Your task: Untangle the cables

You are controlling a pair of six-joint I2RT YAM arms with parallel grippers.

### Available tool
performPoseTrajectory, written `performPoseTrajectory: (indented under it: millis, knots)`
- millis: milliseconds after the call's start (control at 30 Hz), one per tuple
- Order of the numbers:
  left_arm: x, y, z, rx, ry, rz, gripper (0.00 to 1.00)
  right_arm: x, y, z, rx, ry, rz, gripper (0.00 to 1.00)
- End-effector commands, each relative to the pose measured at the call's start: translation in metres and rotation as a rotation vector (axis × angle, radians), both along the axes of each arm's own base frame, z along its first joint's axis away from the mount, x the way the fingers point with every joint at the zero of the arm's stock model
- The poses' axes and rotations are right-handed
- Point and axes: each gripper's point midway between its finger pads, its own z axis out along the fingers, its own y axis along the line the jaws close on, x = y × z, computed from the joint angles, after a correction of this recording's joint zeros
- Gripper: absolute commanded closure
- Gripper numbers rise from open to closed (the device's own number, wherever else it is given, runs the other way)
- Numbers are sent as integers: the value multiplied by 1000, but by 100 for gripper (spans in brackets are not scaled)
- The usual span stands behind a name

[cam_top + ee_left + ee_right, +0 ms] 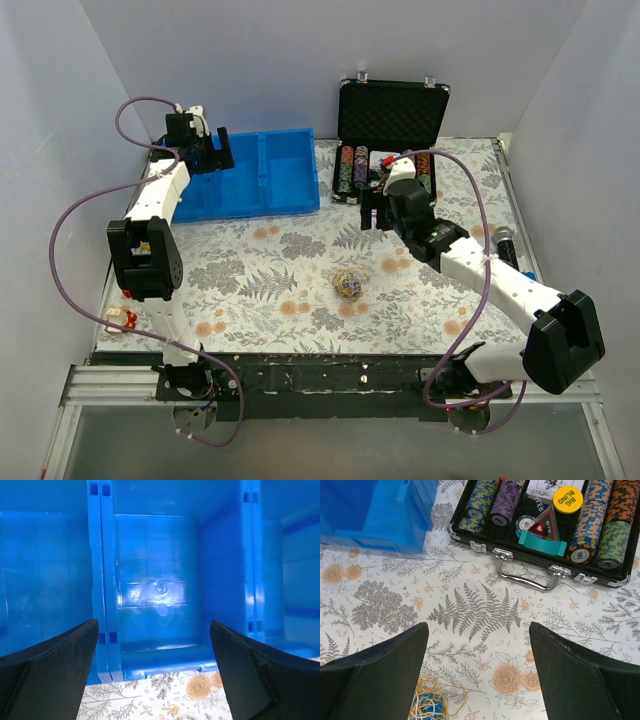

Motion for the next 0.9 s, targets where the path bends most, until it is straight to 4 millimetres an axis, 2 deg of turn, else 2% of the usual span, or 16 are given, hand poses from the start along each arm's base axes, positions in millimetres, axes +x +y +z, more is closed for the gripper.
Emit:
performPoseTrajectory:
  millis: [0,200,267,333,500,567,600,667,700,800,867]
  knots:
    - [19,17,16,48,-69,63,10,-2,6,4,-1,-42,6,10]
    - [28,33,-17,119,-47,119,28,-13,21,-18,-16,-5,57,10]
    - [29,31,-31,127,-24,105,34,-16,25,-27,-27,13,68,10]
    - [30,30,-44,128,-3,98,46,-18,27,-36,-39,28,71,11]
    - [32,26,-70,135,35,71,55,-20,32,-47,-44,50,80,11]
    - [32,25,-76,132,42,61,56,-20,33,-49,-43,54,82,11]
    - [32,5,-78,127,43,22,57,-22,35,-52,-46,60,93,11]
    - [32,3,-83,131,50,15,57,-25,38,-60,-52,79,112,11]
    - [31,-5,-86,114,56,-20,56,-28,39,-65,-57,90,117,11]
    - [25,-5,-95,120,82,-23,48,-34,44,-79,-72,118,129,10]
    - [22,-4,-99,124,89,-14,35,-38,46,-84,-79,129,136,10]
